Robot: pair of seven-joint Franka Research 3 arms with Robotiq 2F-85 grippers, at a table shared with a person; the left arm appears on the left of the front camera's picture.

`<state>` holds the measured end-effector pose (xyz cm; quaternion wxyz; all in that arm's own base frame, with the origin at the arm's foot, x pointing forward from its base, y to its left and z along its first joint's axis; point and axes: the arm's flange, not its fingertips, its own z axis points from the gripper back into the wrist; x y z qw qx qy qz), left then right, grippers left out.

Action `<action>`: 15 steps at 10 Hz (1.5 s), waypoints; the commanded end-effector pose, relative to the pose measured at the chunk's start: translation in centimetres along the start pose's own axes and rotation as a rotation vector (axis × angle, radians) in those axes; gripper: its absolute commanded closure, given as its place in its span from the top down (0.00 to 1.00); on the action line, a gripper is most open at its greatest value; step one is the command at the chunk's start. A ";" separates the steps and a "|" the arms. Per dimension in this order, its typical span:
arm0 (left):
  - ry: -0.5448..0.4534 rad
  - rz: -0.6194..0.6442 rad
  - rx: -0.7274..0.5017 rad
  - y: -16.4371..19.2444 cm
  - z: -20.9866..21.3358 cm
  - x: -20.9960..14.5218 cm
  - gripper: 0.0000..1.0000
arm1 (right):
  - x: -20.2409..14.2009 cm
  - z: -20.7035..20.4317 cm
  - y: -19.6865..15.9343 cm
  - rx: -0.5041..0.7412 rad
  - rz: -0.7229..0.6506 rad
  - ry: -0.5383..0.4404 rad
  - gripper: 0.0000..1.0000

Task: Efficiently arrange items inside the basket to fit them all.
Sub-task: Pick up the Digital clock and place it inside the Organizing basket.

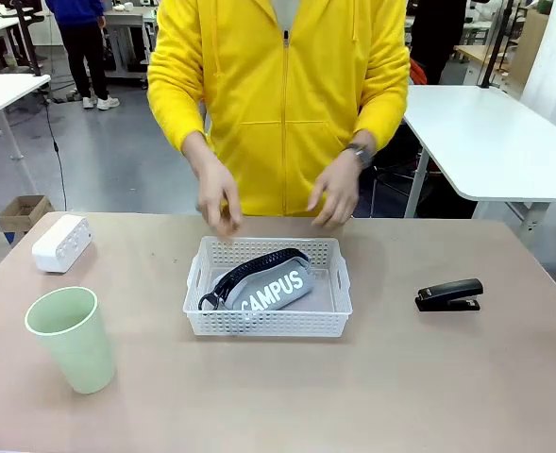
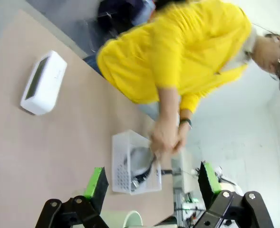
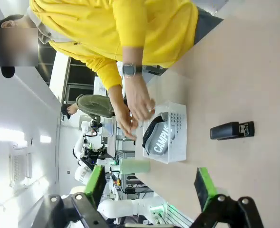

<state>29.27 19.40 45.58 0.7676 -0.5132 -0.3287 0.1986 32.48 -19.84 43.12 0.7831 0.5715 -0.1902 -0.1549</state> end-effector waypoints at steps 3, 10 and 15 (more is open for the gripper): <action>0.036 -0.028 -0.061 -0.1 0.5 -0.5 1.00 | -0.9 0.5 0.1 0.013 0.006 0.007 1.00; 0.043 -0.004 -0.043 -0.2 0.6 -0.7 1.00 | -0.9 0.5 0.1 0.013 0.006 0.007 1.00; 0.301 -0.197 0.388 -2.9 -4.1 2.7 1.00 | -0.9 0.5 0.1 0.013 0.006 0.007 1.00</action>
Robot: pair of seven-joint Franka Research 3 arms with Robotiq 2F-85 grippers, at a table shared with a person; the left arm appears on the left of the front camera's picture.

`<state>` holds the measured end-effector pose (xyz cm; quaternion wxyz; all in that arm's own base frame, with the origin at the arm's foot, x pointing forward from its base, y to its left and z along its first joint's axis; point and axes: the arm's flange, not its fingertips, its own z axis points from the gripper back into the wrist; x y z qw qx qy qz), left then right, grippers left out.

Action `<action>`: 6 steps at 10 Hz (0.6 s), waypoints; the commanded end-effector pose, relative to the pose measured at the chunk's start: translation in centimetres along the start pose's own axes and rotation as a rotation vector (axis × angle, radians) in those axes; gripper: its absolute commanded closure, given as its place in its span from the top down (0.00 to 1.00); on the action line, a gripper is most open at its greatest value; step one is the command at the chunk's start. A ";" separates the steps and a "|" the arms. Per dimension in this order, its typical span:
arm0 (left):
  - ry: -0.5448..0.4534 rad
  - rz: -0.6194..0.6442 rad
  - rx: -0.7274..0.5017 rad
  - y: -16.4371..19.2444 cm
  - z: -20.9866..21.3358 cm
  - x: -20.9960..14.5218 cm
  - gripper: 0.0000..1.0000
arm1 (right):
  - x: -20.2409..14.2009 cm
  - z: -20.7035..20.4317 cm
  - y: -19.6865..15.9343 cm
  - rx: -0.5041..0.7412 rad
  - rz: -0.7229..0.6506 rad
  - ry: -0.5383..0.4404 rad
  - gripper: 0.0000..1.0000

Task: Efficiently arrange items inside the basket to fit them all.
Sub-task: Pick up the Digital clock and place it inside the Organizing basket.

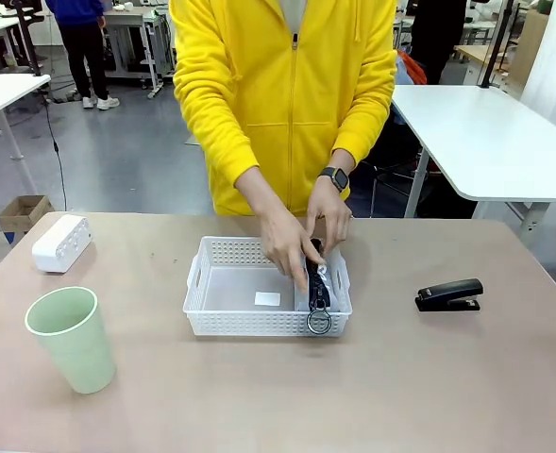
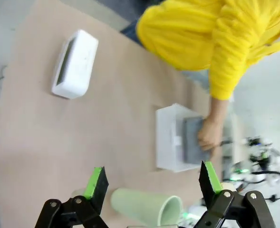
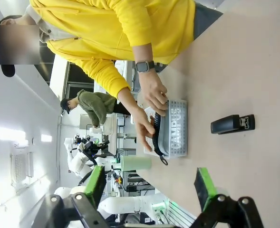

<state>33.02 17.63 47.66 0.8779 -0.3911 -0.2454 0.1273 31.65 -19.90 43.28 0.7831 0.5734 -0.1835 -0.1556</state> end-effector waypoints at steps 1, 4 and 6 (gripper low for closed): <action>0.131 -0.098 0.149 -1.2 -1.7 1.2 1.00 | -0.2 0.0 0.0 0.012 0.015 -0.003 1.00; 0.130 -0.045 0.154 -1.8 -4.2 2.7 1.00 | -0.2 0.0 0.0 0.012 0.015 -0.003 1.00; 0.135 -0.124 0.163 -2.1 -3.6 1.6 1.00 | -0.2 0.0 0.0 0.012 0.015 -0.003 1.00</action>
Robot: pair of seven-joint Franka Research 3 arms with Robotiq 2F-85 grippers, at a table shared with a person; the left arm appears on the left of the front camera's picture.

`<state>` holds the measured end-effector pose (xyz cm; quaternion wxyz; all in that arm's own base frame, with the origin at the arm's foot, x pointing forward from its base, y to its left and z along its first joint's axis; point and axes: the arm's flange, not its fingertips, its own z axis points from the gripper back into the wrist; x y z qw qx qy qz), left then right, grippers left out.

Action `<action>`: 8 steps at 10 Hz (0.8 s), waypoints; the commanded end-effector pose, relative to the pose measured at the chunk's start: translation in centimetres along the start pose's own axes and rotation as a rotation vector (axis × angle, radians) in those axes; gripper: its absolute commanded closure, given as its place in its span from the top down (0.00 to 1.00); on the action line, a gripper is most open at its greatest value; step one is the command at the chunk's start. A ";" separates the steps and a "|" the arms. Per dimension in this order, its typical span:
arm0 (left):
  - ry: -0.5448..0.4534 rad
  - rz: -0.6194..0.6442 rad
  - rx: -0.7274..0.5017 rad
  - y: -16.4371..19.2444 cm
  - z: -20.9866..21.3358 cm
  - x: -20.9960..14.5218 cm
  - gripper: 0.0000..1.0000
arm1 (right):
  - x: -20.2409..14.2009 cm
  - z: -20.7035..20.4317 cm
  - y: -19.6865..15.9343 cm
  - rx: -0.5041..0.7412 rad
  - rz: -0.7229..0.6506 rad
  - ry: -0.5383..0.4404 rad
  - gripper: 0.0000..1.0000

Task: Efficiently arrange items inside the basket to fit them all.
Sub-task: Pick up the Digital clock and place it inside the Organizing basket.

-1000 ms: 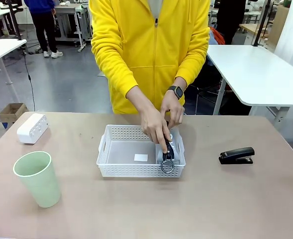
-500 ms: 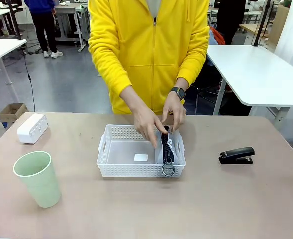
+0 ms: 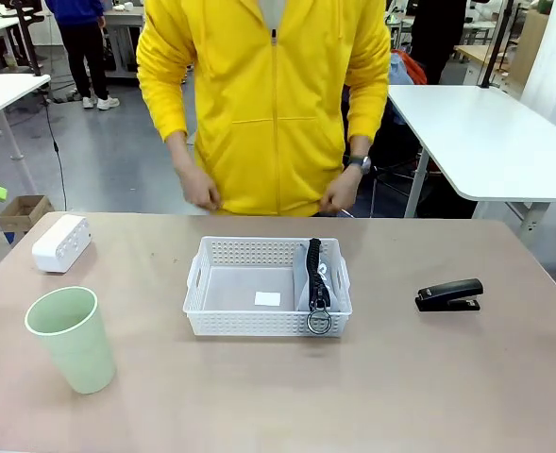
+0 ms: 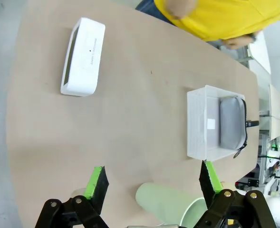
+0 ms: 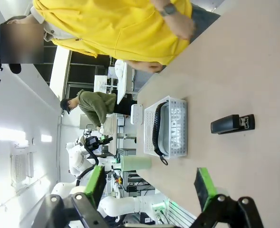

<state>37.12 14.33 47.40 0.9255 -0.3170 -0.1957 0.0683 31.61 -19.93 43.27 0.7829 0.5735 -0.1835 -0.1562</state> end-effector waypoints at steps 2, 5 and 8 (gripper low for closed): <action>-0.003 -0.009 0.013 0.1 0.7 -0.5 1.00 | -0.1 -0.1 0.0 0.012 0.016 -0.002 1.00; -0.010 -0.008 0.002 0.1 0.8 -0.1 1.00 | -0.1 -0.1 0.0 0.012 0.016 -0.002 1.00; 0.112 -0.202 0.208 -1.3 -3.8 3.9 1.00 | -0.1 -0.1 0.0 0.012 0.016 -0.002 1.00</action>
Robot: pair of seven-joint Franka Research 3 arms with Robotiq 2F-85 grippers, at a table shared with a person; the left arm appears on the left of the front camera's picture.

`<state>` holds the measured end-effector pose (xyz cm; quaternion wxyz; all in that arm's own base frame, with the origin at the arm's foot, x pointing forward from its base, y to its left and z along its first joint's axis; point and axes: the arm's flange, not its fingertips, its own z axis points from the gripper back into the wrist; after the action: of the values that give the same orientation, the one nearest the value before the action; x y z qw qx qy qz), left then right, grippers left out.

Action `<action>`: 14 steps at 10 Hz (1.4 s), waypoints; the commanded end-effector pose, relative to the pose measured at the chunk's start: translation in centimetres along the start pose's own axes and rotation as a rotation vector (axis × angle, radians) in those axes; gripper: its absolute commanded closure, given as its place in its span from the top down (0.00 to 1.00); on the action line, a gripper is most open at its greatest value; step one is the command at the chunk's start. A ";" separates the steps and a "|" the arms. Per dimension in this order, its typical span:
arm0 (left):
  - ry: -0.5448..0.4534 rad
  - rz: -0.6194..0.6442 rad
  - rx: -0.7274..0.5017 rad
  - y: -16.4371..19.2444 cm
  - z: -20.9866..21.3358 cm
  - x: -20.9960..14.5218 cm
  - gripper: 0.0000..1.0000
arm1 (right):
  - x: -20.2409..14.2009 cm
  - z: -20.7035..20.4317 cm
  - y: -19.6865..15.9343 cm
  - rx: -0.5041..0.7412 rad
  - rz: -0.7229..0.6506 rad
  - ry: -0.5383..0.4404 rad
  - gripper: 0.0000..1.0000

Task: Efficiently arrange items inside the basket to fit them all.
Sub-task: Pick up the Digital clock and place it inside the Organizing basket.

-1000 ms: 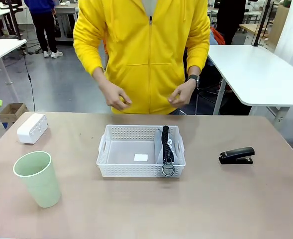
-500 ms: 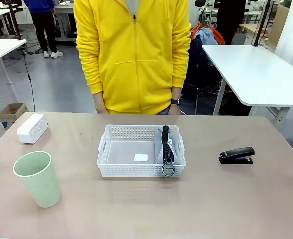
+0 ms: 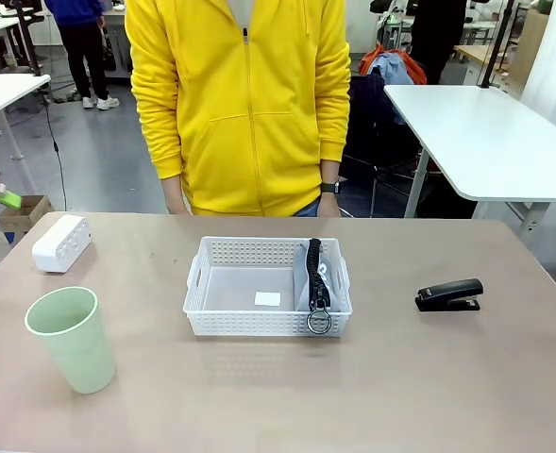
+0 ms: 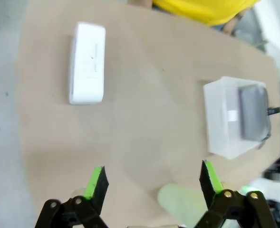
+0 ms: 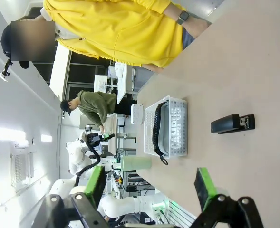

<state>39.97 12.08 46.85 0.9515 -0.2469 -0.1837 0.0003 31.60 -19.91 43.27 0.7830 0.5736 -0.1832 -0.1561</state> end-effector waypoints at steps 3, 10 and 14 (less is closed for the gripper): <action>0.186 -0.201 0.274 0.5 -5.9 6.0 1.00 | -0.1 -0.1 0.0 0.012 0.017 -0.003 1.00; 0.237 -0.201 0.221 0.1 -10.0 8.5 1.00 | -0.1 -0.1 0.0 0.012 0.017 -0.003 1.00; 0.207 -0.205 0.302 0.5 -11.2 9.5 1.00 | -0.1 -0.1 0.0 0.012 0.017 -0.003 1.00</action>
<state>52.36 8.40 40.85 0.9840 -0.0955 -0.1105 -0.1022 31.59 -19.90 43.26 0.7832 0.5734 -0.1829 -0.1562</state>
